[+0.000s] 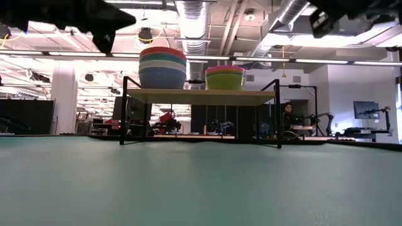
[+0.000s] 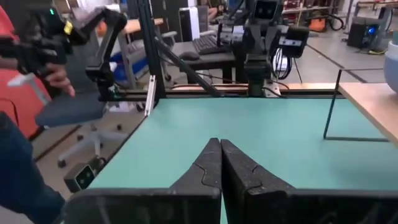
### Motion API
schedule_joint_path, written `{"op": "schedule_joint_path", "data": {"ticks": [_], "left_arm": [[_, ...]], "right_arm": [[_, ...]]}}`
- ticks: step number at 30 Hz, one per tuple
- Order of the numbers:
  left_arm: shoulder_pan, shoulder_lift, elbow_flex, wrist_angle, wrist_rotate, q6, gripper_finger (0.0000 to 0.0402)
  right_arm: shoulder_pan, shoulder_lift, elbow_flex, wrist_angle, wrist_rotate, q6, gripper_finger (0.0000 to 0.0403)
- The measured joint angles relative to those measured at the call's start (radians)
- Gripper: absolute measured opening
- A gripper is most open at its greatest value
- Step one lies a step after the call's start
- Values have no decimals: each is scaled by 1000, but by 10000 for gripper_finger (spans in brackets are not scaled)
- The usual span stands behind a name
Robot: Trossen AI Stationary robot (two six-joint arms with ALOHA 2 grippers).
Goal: Place and stack bowls onto a shelf
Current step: Return to Home Position
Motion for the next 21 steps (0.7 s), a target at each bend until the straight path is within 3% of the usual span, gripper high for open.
{"op": "schedule_joint_path", "data": {"ticks": [10, 21], "left_arm": [[1, -32, -51, 10, 6, 82, 0], [1, -200, -110, -35, 21, 147, 0]], "right_arm": [[-38, -246, -137, -3, -28, 23, 19], [-38, -520, -295, 53, -26, 61, 20]]}}
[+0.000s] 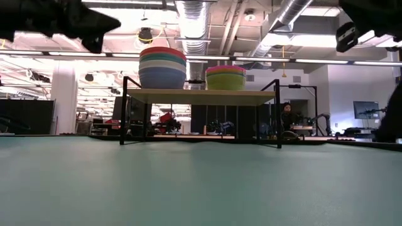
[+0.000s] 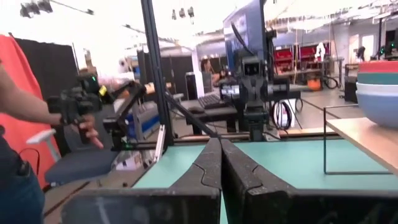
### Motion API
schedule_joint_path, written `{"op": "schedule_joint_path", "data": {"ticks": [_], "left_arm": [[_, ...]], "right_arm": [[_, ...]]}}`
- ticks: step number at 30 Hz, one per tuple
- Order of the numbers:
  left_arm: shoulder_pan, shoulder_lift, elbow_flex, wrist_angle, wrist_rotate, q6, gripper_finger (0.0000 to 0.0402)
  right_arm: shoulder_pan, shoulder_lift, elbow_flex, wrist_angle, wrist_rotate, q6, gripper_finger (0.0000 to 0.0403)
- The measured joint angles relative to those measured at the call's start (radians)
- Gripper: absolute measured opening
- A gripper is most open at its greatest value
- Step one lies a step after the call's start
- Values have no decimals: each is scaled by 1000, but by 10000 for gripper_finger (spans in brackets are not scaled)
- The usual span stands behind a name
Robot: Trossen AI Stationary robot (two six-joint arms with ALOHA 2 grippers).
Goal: Place and stack bowls onto a shelf
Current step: Return to Home Position
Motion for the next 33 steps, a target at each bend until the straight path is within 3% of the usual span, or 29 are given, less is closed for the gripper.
{"op": "schedule_joint_path", "data": {"ticks": [7, 24, 33], "left_arm": [[0, -165, -123, -14, -33, -99, 0], [0, -471, -137, -288, 59, -24, 0], [0, -481, -231, -201, 129, -38, 0]], "right_arm": [[1, -107, -71, 22, 1, 14, 20], [0, -106, -97, 12, -27, -23, 20], [0, -106, -97, 9, -27, -23, 21]]}}
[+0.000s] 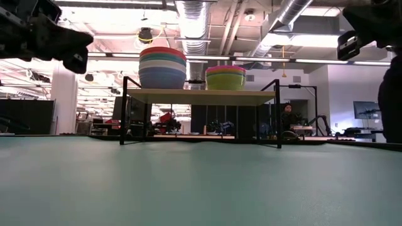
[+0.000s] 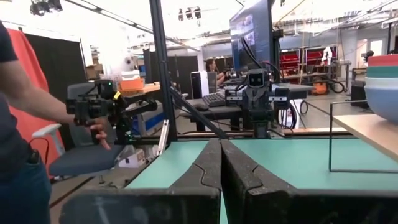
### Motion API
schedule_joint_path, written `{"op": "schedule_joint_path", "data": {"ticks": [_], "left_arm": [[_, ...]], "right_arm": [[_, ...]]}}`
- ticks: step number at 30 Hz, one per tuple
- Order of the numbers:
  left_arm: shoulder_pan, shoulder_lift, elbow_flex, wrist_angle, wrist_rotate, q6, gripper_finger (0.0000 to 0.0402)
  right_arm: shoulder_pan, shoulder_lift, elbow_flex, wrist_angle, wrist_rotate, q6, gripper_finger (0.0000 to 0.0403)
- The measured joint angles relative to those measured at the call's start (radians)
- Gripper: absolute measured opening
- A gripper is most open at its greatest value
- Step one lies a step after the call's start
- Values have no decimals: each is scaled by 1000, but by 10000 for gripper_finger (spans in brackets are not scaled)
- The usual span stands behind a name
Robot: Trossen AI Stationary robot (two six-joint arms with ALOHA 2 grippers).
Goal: Place and stack bowls onto a shelf
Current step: Return to Home Position
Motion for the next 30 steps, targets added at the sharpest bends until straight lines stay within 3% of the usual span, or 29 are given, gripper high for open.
{"op": "schedule_joint_path", "data": {"ticks": [13, 17, 21, 30], "left_arm": [[0, 1, -1, 22, 11, 74, 0], [0, 2, -1, 6, 11, 75, 0], [0, 2, -1, -18, 18, 82, 0], [0, 1, -2, -78, 26, 75, 0]], "right_arm": [[0, 0, -2, -37, 2, 43, 21], [0, 0, -72, 20, 2, 85, 21], [4, 7, -77, -45, 3, 109, 21], [7, 0, -78, -15, 3, 50, 21]]}}
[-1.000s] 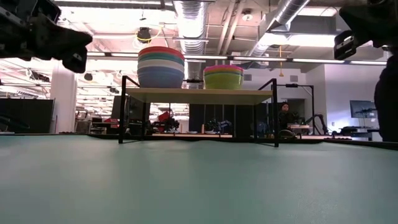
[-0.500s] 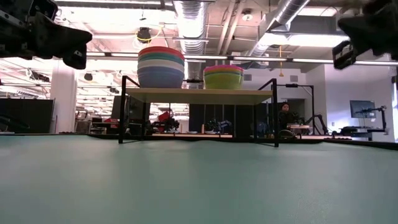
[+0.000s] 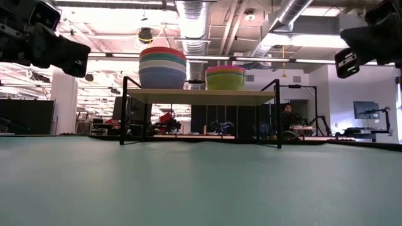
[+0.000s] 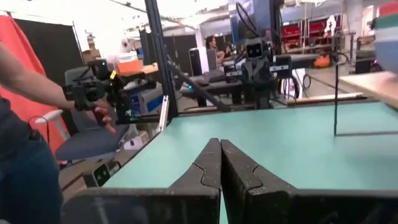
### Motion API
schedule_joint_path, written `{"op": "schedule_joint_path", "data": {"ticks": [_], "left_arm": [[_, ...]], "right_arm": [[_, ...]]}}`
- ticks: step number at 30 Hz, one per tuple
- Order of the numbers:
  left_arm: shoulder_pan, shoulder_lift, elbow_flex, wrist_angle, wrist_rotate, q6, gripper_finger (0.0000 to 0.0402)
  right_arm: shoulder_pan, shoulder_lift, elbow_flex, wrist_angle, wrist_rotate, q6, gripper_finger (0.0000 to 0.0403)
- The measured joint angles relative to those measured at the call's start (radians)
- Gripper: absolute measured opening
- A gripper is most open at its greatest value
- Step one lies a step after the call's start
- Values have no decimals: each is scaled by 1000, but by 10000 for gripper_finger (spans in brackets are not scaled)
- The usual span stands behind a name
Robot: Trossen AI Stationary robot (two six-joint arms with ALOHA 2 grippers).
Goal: Place and stack bowls onto a shelf
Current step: Return to Home Position
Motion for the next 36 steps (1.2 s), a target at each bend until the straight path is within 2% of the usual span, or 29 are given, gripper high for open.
{"op": "schedule_joint_path", "data": {"ticks": [8, 13, 36], "left_arm": [[0, 42, -1, -6, -17, -85, 0], [0, 63, -1, -6, -24, -155, 0], [0, 64, -2, -7, -46, -154, 0]], "right_arm": [[30, 0, -1, -60, 0, 92, 29], [60, 0, -1, -62, 0, 93, 27], [79, 0, -2, -69, 1, 94, 38]]}}
